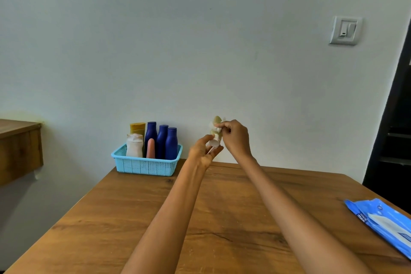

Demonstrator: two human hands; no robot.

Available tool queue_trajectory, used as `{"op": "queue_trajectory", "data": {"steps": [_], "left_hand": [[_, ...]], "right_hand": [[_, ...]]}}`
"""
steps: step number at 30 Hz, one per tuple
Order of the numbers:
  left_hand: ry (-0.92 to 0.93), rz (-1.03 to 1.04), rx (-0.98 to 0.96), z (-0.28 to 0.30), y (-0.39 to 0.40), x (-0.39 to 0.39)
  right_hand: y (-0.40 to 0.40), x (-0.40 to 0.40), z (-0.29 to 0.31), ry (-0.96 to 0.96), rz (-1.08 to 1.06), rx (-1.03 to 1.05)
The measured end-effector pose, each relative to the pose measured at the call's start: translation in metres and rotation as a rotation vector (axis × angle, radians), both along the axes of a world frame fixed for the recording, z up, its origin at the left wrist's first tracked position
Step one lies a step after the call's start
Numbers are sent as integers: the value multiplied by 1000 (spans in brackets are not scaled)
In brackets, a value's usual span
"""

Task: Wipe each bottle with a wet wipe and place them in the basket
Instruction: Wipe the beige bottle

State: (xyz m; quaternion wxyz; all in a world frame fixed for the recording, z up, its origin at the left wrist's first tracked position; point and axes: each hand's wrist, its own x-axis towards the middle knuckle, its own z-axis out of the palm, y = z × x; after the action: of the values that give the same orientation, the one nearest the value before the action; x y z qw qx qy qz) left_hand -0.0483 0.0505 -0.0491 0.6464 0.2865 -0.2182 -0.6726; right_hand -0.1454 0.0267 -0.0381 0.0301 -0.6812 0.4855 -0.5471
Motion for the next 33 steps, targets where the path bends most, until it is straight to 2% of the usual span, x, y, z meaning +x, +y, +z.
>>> {"op": "queue_trajectory", "data": {"steps": [4, 10, 15, 24, 30, 33], "left_hand": [[44, -7, -1, -1, 2, 7], [28, -65, 5, 1, 10, 6], [11, -75, -7, 3, 11, 11], [30, -15, 5, 0, 10, 16], [61, -85, 28, 1, 12, 14], [67, -121, 49, 1, 10, 15]], "right_hand": [[6, -1, -10, -73, 90, 21], [-15, -4, 12, -271, -60, -46], [-17, -3, 11, -57, -7, 26], [13, 11, -14, -113, 124, -21], [2, 1, 4, -458, 23, 18], [-6, -4, 2, -412, 53, 114]]}}
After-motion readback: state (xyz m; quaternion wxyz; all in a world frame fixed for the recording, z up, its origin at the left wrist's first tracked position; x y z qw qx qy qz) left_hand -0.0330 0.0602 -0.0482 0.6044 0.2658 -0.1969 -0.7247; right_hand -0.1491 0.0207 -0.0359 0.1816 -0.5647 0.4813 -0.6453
